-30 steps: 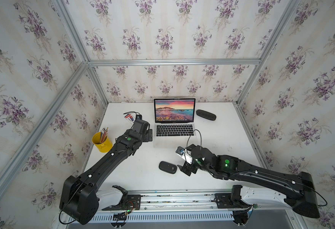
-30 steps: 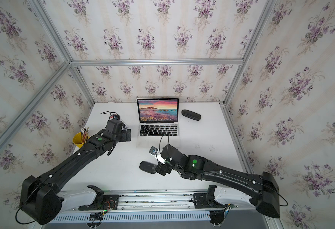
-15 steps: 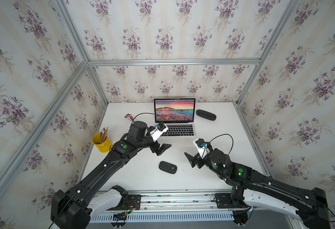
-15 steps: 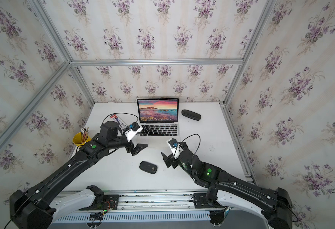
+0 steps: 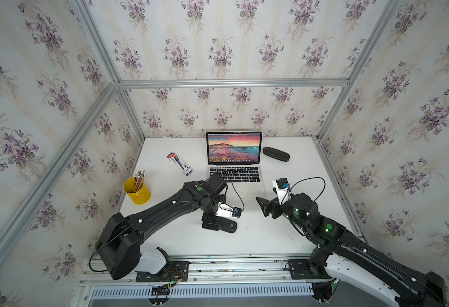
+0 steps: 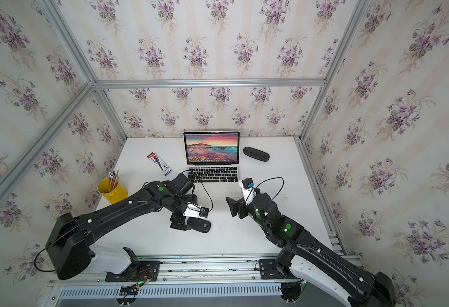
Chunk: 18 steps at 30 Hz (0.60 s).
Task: Remove the wireless mouse receiver from the laptop
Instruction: Insert the USB plug into the mouse.
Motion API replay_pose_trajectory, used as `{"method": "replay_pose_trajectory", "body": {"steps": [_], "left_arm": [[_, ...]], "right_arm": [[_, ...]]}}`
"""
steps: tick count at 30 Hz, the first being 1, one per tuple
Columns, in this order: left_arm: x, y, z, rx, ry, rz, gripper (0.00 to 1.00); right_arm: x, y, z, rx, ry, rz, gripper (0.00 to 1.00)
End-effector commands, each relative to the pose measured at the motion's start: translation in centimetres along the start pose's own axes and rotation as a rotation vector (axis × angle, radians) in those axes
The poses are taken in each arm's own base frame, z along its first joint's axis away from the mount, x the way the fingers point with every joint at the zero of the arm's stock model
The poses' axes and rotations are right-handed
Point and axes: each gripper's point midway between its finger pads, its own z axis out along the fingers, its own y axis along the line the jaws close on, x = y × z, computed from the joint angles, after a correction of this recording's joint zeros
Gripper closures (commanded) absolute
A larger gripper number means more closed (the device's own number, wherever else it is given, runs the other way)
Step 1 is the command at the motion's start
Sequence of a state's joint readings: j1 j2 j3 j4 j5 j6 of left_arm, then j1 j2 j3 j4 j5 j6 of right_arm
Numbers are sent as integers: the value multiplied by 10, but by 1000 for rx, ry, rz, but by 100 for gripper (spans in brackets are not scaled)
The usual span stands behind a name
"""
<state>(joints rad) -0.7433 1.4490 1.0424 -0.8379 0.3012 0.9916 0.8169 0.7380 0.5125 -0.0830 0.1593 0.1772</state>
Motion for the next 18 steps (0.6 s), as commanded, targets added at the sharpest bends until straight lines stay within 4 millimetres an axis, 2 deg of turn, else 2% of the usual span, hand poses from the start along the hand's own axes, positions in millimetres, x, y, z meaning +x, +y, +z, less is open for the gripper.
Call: {"method": "replay_pose_trajectory", "body": {"steps": [1, 7, 18], "left_arm": [[8, 0, 12, 35, 49, 65, 1], [2, 8, 35, 70, 28, 56, 1], [16, 8, 69, 67, 60, 66, 1]], "right_arm": [[-4, 7, 2, -39, -18, 14, 6], [3, 0, 5, -14, 0, 8, 6], [9, 1, 13, -26, 32, 4, 6]]}}
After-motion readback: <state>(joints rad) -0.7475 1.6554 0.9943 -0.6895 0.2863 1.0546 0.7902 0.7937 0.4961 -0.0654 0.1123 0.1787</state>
